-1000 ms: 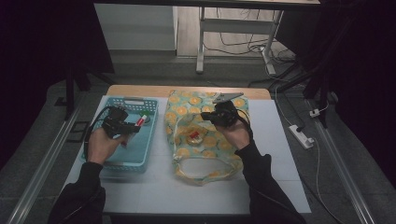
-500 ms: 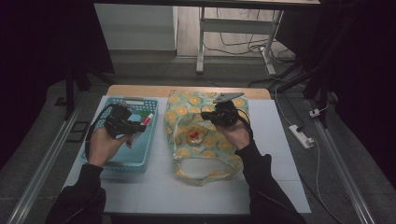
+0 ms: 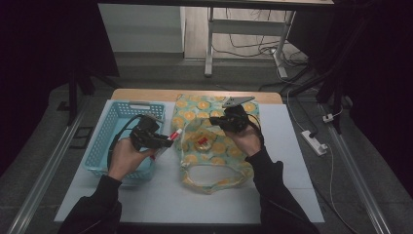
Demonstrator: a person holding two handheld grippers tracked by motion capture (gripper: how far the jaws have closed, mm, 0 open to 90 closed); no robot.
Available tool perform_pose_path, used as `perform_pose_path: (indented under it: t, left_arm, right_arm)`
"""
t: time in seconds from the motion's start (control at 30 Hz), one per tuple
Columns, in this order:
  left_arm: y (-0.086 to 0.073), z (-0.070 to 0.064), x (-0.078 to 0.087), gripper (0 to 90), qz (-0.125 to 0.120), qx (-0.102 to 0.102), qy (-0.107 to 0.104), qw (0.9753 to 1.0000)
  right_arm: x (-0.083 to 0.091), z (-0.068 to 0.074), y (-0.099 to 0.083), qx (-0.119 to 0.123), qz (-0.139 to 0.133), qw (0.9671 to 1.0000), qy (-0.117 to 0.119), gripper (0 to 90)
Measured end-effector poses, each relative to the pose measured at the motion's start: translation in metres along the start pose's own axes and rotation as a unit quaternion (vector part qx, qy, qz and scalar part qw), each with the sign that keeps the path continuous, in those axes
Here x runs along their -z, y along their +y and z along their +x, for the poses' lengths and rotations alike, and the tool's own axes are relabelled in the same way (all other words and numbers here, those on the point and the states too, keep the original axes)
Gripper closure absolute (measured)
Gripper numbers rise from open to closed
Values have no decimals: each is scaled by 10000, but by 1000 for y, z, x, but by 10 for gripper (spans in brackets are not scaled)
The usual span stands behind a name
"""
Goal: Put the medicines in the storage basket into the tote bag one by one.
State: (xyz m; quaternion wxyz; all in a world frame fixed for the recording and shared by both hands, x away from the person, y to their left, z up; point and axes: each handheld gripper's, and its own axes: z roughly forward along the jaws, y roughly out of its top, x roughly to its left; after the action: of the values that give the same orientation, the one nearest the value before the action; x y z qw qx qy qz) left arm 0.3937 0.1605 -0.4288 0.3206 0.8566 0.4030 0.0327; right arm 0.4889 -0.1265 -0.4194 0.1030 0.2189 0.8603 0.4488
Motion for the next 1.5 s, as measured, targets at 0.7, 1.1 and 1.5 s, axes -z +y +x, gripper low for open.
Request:
perform_pose_path:
  t: [0.7, 1.1, 1.5]
  left_arm:
    - [33, -29, -46, 727, 103, -270, -350, 9990]
    - [58, -34, -79, 726, 91, -320, -219, 9992]
    - [70, -24, -99, 726, 31, -264, 80, 9996]
  right_arm:
    - [1, 2, 2, 27, -31, 10000, -10, 900]
    - [3, 3, 3, 25, -71, 10000, -19, 900]
    - [2, 3, 3, 4, -69, 10000, -32, 900]
